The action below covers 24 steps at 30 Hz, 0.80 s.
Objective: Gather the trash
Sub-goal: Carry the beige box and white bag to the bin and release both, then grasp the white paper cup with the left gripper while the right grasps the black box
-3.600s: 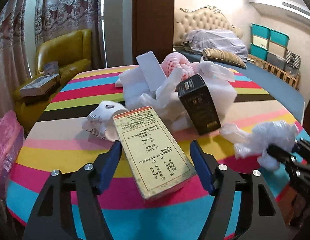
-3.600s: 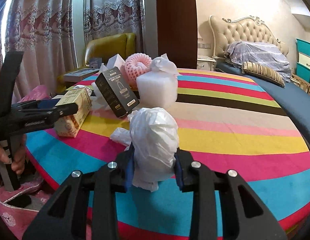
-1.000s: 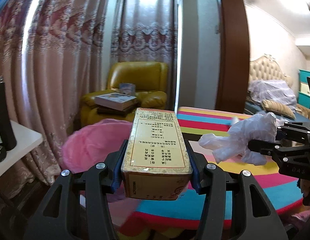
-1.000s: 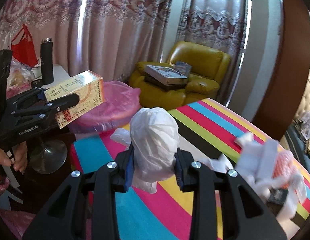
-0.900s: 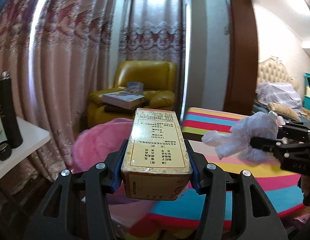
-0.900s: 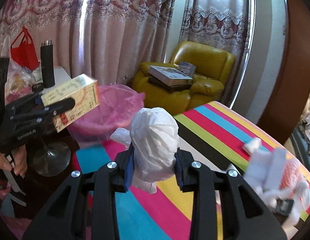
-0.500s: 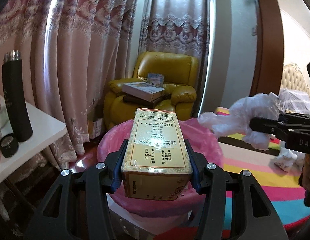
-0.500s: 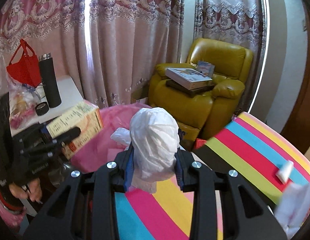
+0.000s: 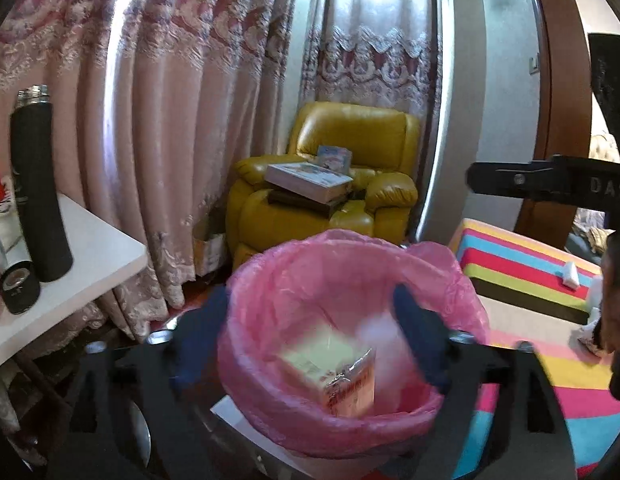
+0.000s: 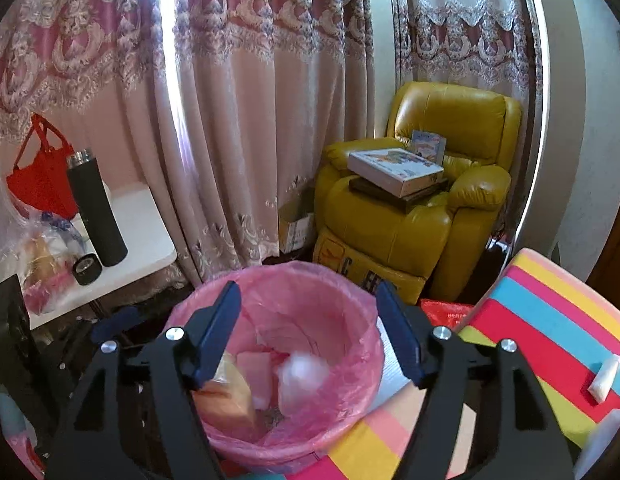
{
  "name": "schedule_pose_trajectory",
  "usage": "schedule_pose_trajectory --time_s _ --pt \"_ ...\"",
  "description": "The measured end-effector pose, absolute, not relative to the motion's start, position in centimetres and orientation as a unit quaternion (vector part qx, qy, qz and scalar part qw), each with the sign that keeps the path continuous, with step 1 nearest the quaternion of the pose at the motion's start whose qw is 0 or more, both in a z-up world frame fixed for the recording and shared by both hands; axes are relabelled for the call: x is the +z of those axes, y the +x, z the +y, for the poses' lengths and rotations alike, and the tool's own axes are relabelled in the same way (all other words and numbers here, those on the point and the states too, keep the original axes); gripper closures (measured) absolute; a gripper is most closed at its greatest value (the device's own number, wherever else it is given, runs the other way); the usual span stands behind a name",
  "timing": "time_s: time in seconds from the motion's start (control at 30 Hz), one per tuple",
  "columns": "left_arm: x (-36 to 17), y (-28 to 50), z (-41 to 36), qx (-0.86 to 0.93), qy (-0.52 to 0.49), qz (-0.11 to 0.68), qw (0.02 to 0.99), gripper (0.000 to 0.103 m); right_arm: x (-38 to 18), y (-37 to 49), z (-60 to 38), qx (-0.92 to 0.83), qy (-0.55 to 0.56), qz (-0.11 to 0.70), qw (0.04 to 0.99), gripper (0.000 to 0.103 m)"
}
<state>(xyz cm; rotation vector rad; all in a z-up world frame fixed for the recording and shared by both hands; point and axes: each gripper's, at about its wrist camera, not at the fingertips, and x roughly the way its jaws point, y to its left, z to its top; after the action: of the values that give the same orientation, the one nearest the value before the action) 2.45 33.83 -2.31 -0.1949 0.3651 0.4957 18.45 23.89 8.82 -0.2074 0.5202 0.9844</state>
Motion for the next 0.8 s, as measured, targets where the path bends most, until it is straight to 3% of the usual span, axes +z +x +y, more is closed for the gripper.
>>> schedule_pose_trajectory --time_s 0.1,0.13,0.8 --pt "-2.1 1.8 33.8 0.263 -0.087 0.172 0.945 0.014 9.2 18.1 22.2 0.46 -0.102 0.235 0.85 0.032" --pt "-2.1 1.6 33.8 0.266 -0.086 0.173 0.945 0.008 9.2 18.0 21.7 0.459 -0.099 0.235 0.851 0.031" --pt "-1.3 5.5 24.7 0.167 -0.054 0.182 0.968 0.008 6.9 16.3 1.9 0.346 -0.102 0.217 0.907 0.021"
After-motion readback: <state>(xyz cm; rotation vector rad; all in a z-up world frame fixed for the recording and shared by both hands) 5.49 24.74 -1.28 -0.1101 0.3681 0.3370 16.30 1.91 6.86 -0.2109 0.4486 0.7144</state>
